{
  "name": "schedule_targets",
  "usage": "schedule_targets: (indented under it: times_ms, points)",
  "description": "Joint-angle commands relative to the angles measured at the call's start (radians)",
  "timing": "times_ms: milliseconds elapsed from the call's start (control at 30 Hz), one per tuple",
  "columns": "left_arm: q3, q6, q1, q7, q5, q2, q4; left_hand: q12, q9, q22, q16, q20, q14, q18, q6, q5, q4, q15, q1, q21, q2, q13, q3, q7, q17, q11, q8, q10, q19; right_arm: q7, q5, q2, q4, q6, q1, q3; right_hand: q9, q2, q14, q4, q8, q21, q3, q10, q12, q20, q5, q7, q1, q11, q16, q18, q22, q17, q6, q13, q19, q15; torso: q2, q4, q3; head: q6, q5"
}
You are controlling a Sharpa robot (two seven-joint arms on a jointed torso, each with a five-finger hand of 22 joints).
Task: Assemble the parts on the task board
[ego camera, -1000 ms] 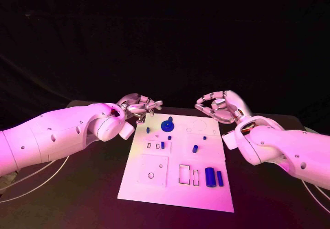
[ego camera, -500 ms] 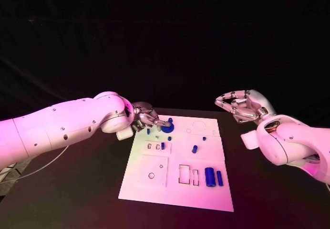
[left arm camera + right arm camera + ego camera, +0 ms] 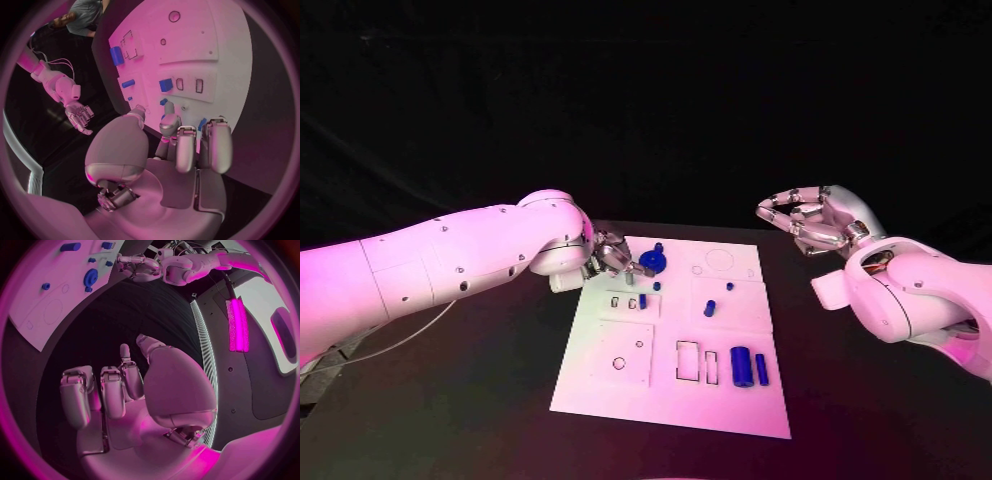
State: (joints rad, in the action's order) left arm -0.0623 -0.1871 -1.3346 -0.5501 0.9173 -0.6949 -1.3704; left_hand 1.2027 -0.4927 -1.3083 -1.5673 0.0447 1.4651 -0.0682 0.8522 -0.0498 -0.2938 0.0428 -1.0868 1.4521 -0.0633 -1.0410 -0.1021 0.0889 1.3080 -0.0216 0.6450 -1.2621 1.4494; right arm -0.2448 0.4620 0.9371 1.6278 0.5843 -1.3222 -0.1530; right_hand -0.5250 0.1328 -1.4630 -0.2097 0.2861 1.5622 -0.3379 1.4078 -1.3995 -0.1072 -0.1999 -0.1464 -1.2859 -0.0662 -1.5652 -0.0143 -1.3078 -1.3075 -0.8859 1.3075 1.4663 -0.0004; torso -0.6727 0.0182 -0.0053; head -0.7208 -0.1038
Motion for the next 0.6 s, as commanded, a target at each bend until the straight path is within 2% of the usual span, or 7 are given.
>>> schedule_targets:
  times_ms: [33, 300, 333, 600]
  points:
    - [-0.003, -0.045, -0.003, -0.037, 0.019, 0.010, 0.008, -0.001, -0.001, -0.004, -0.003, 0.000, 0.106, 0.017, -0.006, 0.001, 0.001, 0.005, -0.005, 0.004, 0.001, 0.004, 0.008, 0.002, 0.263, 0.005, 0.005, 0.000, 0.010, 0.010, 0.012, 0.001, -0.001, -0.015, 0.000, 0.000, -0.001, 0.004, -0.102, -0.004, 0.004, -0.006, -0.001, -0.004, 0.004, 0.005, -0.006, -0.001, -0.010, 0.000, 0.002, 0.010, -0.254, -0.239, 0.007, 0.076, 0.095, -0.004, -0.001, 0.0007, -0.0002, -0.006, -0.002]
    - [-0.016, -0.065, -0.002, -0.039, 0.018, 0.037, 0.029, -0.007, -0.002, -0.010, -0.003, 0.000, 0.106, 0.018, -0.007, 0.000, 0.000, 0.004, -0.006, 0.007, 0.001, 0.013, 0.008, 0.002, 0.263, 0.005, 0.005, 0.006, 0.012, 0.015, 0.017, 0.004, -0.001, -0.014, 0.000, 0.000, -0.001, 0.006, -0.102, -0.005, 0.005, -0.006, 0.000, -0.004, 0.004, 0.005, -0.008, -0.002, -0.010, 0.000, 0.002, 0.010, -0.254, -0.238, 0.009, 0.076, 0.095, -0.003, -0.002, 0.0027, -0.0014, -0.009, -0.003]
    - [-0.017, -0.066, -0.002, -0.038, 0.018, 0.040, 0.030, -0.007, -0.002, -0.010, -0.003, 0.000, 0.106, 0.018, -0.007, 0.000, 0.000, 0.004, -0.006, 0.007, 0.001, 0.013, 0.008, 0.002, 0.263, 0.005, 0.005, 0.006, 0.012, 0.016, 0.017, 0.004, -0.001, -0.014, 0.000, -0.001, -0.001, 0.006, -0.102, -0.005, 0.005, -0.006, 0.000, -0.004, 0.004, 0.005, -0.008, -0.002, -0.010, 0.000, 0.002, 0.010, -0.254, -0.238, 0.009, 0.076, 0.095, -0.003, -0.002, 0.0026, -0.0011, -0.012, -0.004]
    - [-0.020, -0.070, -0.001, -0.036, 0.013, 0.053, 0.038, -0.004, -0.008, -0.015, -0.003, 0.001, 0.106, 0.019, -0.009, 0.000, 0.000, 0.003, -0.012, 0.009, 0.010, 0.009, 0.003, 0.002, 0.263, 0.005, 0.009, 0.006, 0.013, 0.017, 0.018, 0.001, -0.006, -0.016, 0.000, -0.001, -0.001, 0.006, -0.102, -0.005, 0.005, -0.007, 0.000, -0.004, 0.004, 0.005, -0.009, -0.002, -0.009, -0.001, 0.002, 0.010, -0.253, -0.239, 0.010, 0.076, 0.094, -0.003, -0.001, 0.0008, 0.0006, -0.017, -0.004]
